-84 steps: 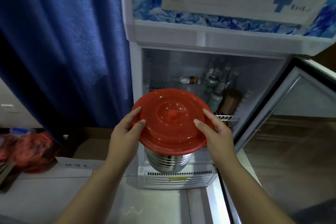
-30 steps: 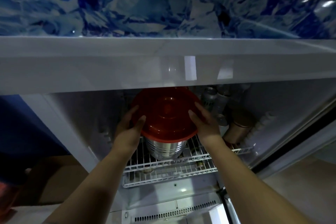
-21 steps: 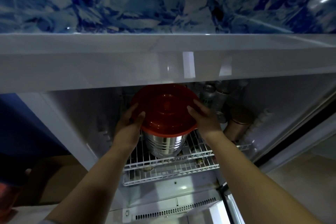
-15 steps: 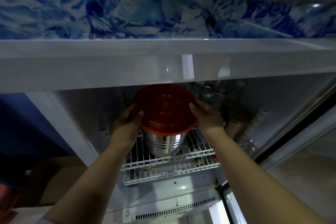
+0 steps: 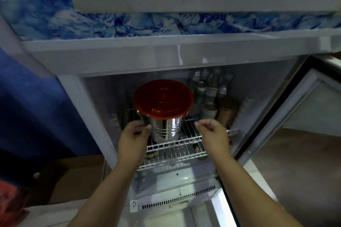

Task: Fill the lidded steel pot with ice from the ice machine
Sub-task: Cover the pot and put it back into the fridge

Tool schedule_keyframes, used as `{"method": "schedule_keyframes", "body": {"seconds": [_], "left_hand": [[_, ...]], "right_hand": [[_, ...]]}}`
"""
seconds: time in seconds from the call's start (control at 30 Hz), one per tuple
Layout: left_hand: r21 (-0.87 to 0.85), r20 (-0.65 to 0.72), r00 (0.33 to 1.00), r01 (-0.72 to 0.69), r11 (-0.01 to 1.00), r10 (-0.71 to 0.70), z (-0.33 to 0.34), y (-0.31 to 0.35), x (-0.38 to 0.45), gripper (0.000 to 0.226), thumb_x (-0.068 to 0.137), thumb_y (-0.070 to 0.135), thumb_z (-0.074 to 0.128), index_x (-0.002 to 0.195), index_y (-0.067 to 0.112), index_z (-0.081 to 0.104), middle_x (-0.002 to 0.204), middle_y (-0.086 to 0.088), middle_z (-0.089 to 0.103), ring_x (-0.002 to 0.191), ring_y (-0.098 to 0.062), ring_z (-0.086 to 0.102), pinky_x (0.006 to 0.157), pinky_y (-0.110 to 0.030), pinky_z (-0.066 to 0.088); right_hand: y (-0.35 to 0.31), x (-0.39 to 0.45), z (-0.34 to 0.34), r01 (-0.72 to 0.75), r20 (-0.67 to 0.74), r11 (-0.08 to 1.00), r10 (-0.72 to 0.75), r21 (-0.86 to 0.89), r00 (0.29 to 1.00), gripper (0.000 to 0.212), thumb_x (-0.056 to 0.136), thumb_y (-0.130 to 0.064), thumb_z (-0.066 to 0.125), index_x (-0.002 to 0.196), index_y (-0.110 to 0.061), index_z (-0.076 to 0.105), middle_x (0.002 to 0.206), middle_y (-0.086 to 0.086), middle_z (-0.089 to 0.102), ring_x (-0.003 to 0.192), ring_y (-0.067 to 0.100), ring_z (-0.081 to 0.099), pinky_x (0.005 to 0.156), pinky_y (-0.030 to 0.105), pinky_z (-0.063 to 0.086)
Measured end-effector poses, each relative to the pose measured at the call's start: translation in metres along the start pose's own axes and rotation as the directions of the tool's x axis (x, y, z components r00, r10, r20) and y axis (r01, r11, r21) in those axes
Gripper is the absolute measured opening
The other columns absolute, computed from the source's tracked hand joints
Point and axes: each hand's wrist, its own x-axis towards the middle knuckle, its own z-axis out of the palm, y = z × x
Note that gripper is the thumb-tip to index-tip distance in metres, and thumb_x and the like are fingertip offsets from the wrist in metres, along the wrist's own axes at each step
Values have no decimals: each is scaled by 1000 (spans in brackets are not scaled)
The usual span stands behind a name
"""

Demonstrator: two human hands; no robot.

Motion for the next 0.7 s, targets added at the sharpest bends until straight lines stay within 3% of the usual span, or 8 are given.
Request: {"method": "schedule_keyframes", "body": {"seconds": [0.1,0.23,0.33,0.47,0.6,0.7], "left_hand": [[-38,54,999,-7,999,9,5,7,-32,17,90,28,59,106,22,58,98,6,60,86,-7,57,62,-17,43],[-95,138,990,-6,995,19,16,14,-72,11,89,27,60,99,22,60,95,7,59,84,-9,58,70,-27,50],[-114,218,974,-36,993,60,29,22,-100,5,88,26,62,92,23,63,86,3,61,77,-13,57,66,-25,44],[-166,309,943,-72,983,121,50,44,-139,1,86,22,64,86,23,65,77,2,62,71,-12,56,66,-25,43],[-189,401,894,-134,973,201,73,69,-170,2,86,24,64,86,24,67,82,3,67,76,-13,61,68,-27,47],[-236,453,844,-196,952,286,89,94,-194,3,86,22,65,84,23,67,79,4,67,77,-13,63,72,-30,52]], "right_hand": [[2,-29,-17,-27,22,1000,28,-16,999,6,87,-20,67,82,-20,66,82,-2,66,78,11,59,68,24,43],[-2,-65,-48,11,7,1000,-11,-23,1000,12,88,-18,67,75,-20,67,74,-3,65,72,13,58,68,27,45],[-9,-89,-78,43,-16,999,-43,-15,999,12,87,-18,67,75,-17,67,70,-4,64,67,12,57,63,28,45],[-20,-119,-123,107,-114,994,-109,-20,988,15,85,-16,70,71,-20,66,56,-15,62,57,-2,55,62,24,43],[-34,-150,-170,175,-190,982,-184,-65,964,12,84,-16,71,73,-20,69,67,-7,68,67,9,62,69,35,51],[-51,-179,-206,285,-270,928,-346,-240,899,11,85,-19,70,75,-25,69,73,-6,69,72,8,64,69,24,51]]}}
